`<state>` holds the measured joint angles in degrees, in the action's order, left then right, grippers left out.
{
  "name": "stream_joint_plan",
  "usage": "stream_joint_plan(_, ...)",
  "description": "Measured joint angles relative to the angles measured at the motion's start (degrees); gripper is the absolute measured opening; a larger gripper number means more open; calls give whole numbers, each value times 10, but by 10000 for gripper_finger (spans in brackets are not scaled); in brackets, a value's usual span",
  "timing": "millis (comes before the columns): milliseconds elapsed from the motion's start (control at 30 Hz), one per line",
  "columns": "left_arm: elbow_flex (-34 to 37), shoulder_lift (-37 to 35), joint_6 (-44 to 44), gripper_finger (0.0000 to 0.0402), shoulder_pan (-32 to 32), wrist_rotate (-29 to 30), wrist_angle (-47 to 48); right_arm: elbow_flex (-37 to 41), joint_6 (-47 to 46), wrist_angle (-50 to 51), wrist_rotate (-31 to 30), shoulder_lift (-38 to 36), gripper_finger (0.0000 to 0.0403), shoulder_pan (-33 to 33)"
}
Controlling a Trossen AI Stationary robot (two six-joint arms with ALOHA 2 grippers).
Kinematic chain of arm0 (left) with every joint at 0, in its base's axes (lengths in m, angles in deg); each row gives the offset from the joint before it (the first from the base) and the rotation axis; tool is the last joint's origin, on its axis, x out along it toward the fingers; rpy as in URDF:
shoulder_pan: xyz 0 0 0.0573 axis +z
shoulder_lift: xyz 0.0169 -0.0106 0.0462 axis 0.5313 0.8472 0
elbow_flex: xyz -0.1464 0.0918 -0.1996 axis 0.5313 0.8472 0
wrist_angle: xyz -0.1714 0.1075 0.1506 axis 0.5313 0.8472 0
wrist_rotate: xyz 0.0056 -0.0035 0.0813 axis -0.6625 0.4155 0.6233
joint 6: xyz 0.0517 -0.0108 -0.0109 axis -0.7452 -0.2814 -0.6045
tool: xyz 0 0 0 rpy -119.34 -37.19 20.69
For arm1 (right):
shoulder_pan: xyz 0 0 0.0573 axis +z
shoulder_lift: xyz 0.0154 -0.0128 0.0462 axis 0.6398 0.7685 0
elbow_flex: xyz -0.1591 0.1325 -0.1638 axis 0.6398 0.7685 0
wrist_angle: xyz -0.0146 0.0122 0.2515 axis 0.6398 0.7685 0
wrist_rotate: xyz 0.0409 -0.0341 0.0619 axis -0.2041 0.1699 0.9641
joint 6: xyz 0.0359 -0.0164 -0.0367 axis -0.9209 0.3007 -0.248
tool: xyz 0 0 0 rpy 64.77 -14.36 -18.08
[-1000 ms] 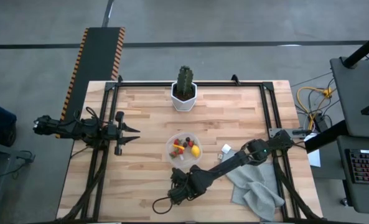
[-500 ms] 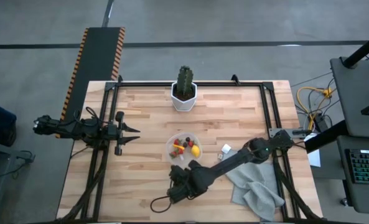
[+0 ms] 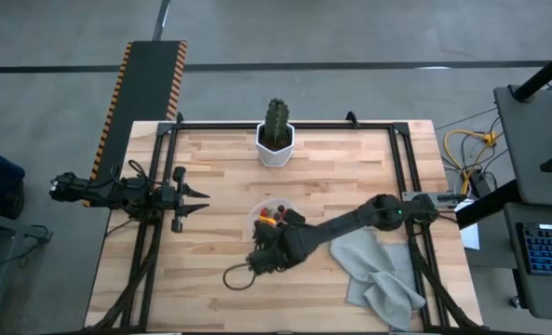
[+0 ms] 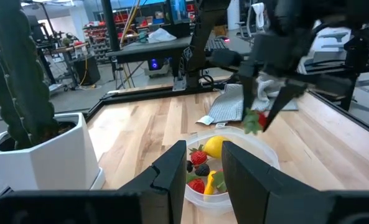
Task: Pick and placing Produce into tupperware
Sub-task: Put the red strawberry into the transparent container, then return to Home Position
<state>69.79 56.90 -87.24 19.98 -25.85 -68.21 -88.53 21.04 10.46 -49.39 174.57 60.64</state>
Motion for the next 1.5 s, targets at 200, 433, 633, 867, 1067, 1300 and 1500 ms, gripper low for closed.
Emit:
stream_joint_plan(200,0,1,0,88,0,0,0,17,25,9,40,5,116,-38)
stream_joint_plan(433,0,3,1,88,0,0,1,50,61,6,93,5,116,-56)
stream_joint_plan(633,0,4,1,88,0,0,1,57,71,0,92,5,116,-59)
stream_joint_plan(867,0,3,1,88,0,0,1,98,83,-44,114,4,116,-63)
stream_joint_plan(1067,0,4,1,88,0,0,0,122,70,-46,119,5,116,-63)
stream_joint_plan(1300,0,4,1,88,0,0,0,128,58,-60,109,5,187,-63)
stream_joint_plan(1500,0,4,1,88,0,0,0,110,55,-60,78,4,241,-63)
